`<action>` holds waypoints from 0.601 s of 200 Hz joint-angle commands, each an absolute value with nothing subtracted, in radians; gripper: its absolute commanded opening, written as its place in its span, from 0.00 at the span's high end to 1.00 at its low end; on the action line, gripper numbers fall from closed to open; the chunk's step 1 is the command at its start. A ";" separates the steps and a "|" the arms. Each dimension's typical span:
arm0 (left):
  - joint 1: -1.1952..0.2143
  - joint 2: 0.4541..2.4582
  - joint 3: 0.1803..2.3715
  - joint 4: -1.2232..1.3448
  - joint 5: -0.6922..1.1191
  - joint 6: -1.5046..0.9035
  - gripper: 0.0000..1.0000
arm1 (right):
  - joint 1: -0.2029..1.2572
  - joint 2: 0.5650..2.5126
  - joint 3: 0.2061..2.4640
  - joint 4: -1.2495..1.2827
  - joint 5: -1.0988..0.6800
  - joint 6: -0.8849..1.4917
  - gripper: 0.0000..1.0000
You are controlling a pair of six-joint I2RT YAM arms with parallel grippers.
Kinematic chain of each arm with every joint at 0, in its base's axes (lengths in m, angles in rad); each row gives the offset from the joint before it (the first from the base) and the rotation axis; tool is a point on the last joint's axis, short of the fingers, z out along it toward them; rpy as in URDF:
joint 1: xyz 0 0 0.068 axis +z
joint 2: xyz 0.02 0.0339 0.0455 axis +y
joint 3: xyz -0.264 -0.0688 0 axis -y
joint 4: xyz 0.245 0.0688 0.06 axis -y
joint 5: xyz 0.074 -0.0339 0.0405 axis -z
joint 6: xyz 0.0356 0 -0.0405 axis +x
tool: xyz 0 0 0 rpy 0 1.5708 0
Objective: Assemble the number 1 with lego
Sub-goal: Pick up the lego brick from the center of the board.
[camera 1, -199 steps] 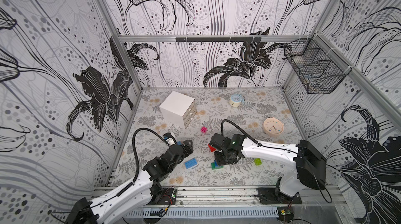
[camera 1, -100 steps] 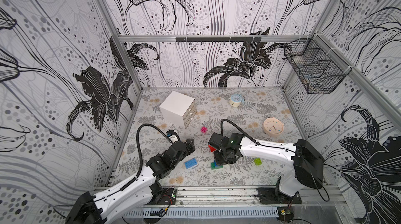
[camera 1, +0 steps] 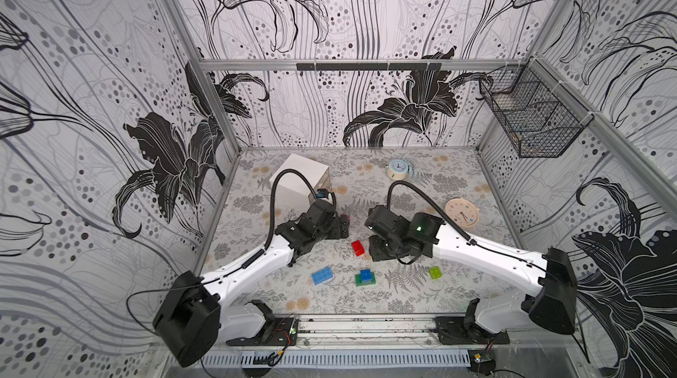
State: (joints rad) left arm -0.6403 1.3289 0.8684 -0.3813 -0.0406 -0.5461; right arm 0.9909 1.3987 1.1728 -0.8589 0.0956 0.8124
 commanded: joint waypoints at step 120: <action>-0.527 1.921 1.375 -0.670 0.069 -0.076 0.25 | 0.844 1.159 0.929 -0.912 0.123 0.872 0.54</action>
State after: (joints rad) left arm -0.5560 1.8755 1.3113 -0.6266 0.0364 -0.1406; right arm 0.8494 1.1488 0.9409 -0.9085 0.1268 0.8524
